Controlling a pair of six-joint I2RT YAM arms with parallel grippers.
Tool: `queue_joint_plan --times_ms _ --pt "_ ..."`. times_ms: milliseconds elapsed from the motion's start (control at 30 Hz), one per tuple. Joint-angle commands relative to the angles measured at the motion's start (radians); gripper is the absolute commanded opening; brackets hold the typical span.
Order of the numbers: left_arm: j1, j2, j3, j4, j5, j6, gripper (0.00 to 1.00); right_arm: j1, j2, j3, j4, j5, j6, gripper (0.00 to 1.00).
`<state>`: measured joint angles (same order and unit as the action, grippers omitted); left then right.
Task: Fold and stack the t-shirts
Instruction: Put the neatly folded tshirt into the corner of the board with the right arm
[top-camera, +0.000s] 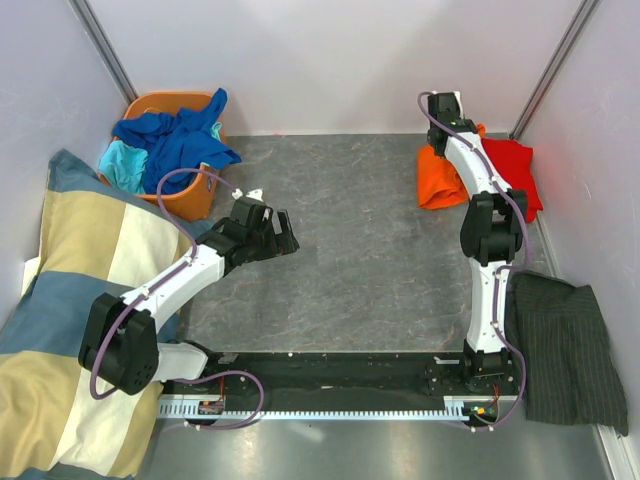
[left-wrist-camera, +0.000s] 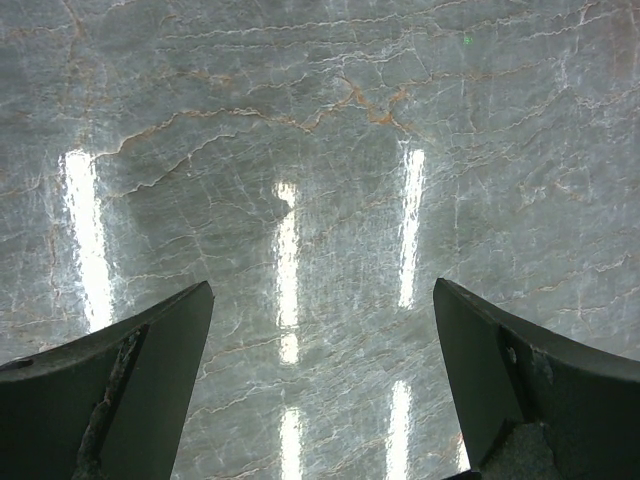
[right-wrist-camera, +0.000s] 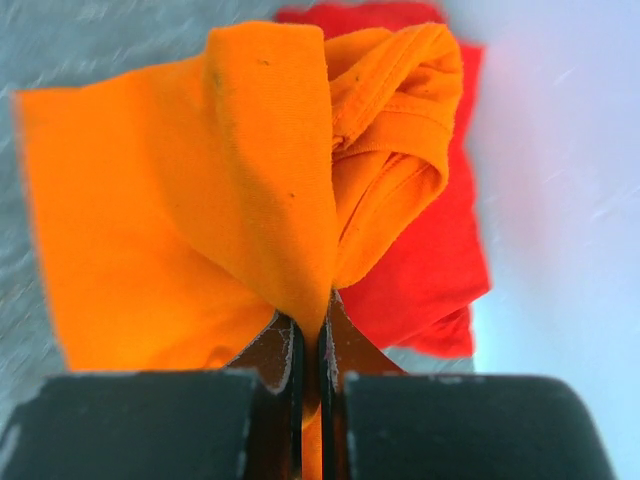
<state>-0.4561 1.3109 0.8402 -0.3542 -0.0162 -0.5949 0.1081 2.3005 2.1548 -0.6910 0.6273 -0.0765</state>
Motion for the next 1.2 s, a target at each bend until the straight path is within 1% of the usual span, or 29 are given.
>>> queue_joint_plan --times_ms 0,200,367,600,633,733,900,1167 --pt "-0.001 0.005 0.005 0.001 0.012 -0.014 1.00 -0.016 0.004 0.097 0.102 0.067 -0.107 0.00" --pt "-0.001 0.025 0.008 0.003 0.012 -0.036 1.00 -0.033 0.004 0.149 0.134 0.075 -0.147 0.00" --pt "0.000 0.033 0.013 0.006 0.012 -0.036 1.00 -0.050 -0.021 0.145 0.145 0.081 -0.157 0.00" --pt "-0.001 0.040 0.007 0.004 0.012 -0.028 1.00 -0.104 -0.061 0.028 0.169 0.068 -0.141 0.00" --pt "0.000 0.040 0.008 0.004 0.012 -0.028 1.00 -0.132 -0.062 0.019 0.176 0.068 -0.138 0.00" --pt "0.000 0.047 0.007 0.006 0.012 -0.028 1.00 -0.169 -0.061 -0.016 0.185 0.049 -0.131 0.00" --pt "0.000 0.063 0.008 0.004 0.035 -0.029 1.00 -0.225 -0.035 -0.023 0.197 0.023 -0.117 0.00" --pt "0.000 0.108 0.039 0.004 0.048 -0.026 1.00 -0.278 0.014 -0.019 0.200 -0.001 -0.100 0.00"
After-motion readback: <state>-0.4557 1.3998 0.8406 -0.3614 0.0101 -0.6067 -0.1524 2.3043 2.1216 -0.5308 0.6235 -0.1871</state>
